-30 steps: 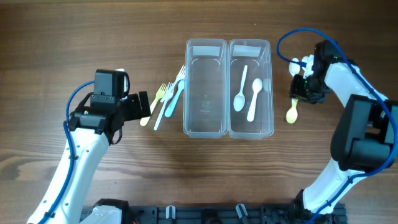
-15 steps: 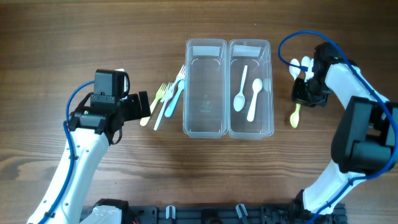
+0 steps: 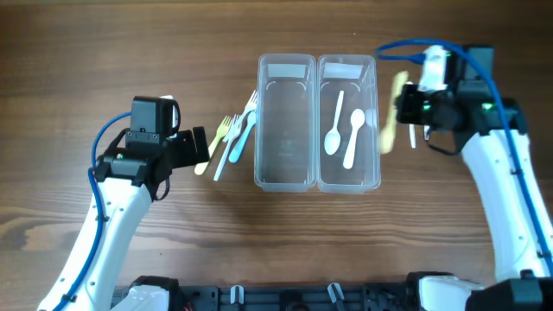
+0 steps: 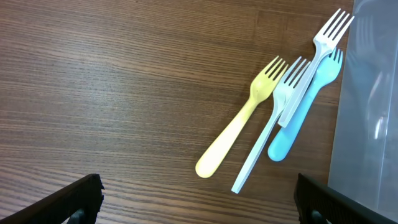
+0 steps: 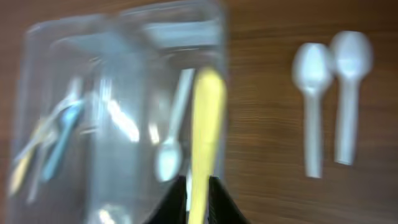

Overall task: Pack container
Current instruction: 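Drop the spoons into the right container, then grasp the remaining white spoons with the right gripper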

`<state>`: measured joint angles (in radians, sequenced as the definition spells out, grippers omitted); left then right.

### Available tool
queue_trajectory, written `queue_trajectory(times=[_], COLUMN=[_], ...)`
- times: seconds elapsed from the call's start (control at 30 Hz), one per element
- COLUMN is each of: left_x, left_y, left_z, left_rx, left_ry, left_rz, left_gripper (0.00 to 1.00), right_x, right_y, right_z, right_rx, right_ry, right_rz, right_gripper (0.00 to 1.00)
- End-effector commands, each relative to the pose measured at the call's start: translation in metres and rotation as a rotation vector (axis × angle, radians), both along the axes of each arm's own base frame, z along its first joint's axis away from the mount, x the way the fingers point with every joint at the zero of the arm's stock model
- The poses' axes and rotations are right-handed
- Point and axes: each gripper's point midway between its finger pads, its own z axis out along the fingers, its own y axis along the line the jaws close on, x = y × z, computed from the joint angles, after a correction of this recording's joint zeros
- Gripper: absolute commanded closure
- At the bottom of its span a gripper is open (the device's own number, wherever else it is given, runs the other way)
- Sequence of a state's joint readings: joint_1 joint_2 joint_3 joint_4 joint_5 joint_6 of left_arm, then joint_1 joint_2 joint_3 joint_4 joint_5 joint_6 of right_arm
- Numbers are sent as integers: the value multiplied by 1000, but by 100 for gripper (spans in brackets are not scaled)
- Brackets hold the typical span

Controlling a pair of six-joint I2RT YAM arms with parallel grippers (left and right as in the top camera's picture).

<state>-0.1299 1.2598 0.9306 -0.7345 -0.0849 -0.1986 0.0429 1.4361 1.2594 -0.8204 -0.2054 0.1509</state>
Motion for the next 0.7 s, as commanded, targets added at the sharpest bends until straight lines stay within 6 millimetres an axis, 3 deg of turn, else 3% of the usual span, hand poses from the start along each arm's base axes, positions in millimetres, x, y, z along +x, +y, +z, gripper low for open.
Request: queue_trajectory(times=[0.0,0.23,0.33,0.43,0.53,0.67], left_x=[5,5,5,5,5,5], left_y=[1,1,1,1,1,1], left_z=[7,7,7,7,7,7], left_rx=[14,14,14,14,14,14], left_ry=[-19,-19,-19,-19,-19,-19], left_rz=[-9,-9,-9,-9,-9,-9], left_gripper=[0,0,0,0,0,0], right_x=[2,14,21,34,44,46], right_y=[40,77,77,58,20,-30], right_z=[-5,-56,-49,-22,4,-3], right_rx=[43,-27,-24,-66,-120,-156], right_ry=[16,86,53,-30,-105,-76], right_rz=[31,96,89,26,-71,-155], right_gripper=[95,96,96,94,91,90])
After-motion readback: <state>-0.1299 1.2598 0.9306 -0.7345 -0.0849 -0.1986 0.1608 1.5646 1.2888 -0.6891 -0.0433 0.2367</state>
